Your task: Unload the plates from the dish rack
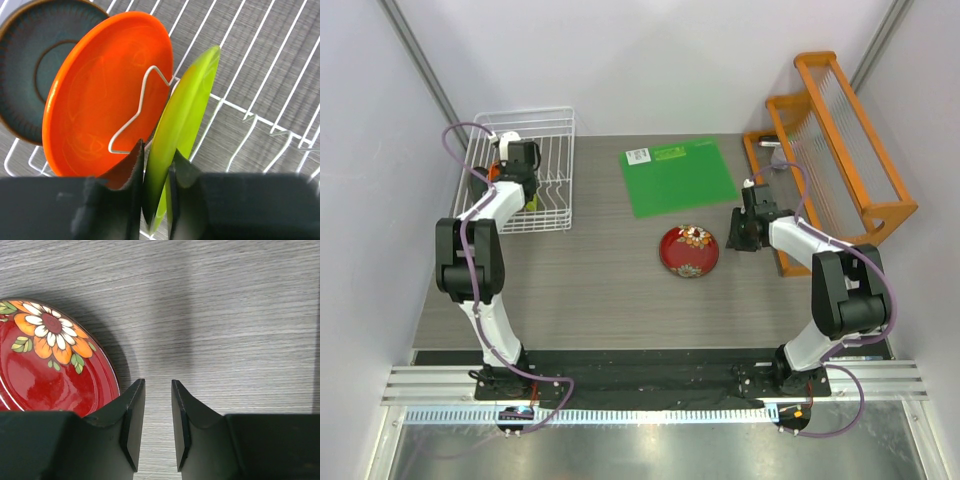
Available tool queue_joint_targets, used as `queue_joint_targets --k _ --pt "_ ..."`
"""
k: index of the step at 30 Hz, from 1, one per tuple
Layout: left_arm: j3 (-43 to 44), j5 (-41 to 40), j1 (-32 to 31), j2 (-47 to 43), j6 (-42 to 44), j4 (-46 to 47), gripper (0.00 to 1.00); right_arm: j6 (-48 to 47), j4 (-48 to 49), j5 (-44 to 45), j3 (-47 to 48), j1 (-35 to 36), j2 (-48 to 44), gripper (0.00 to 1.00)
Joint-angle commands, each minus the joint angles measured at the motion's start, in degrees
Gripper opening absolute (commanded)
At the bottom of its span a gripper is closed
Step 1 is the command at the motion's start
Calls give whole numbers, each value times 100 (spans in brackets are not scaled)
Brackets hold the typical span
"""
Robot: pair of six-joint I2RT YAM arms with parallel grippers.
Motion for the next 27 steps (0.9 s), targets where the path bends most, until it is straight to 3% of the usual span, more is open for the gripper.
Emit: queue_joint_targets --k 1,6,12,17,20,24,25,27 --pt "-64 -144 24 -371 -143 282 0 -85 32 82 197 18 -9 35" --pt "-257 -144 24 -845 -108 255 0 -33 -3 293 162 26 -141 58" --pt "-240 -153 24 -1355 76 124 0 2 -91 635 144 18 -466 65" --pt "-135 22 15 -1742 -11 -157 0 81 -117 689 100 26 -975 66" --pt "-126 662 15 -2085 -326 -491 0 73 -91 487 91 79 -1265 66" --pt "-485 2593 15 -2445 -1073 -528 0 73 215 -460 65 97 -1626 66" --pt "-634 3512 -2 -2542 -1257 -379 0 90 347 -697 21 105 -1670 66" --pt "-1161 4352 -46 -2586 -1969 242 0 273 785 -1532 -23 123 -1697 66"
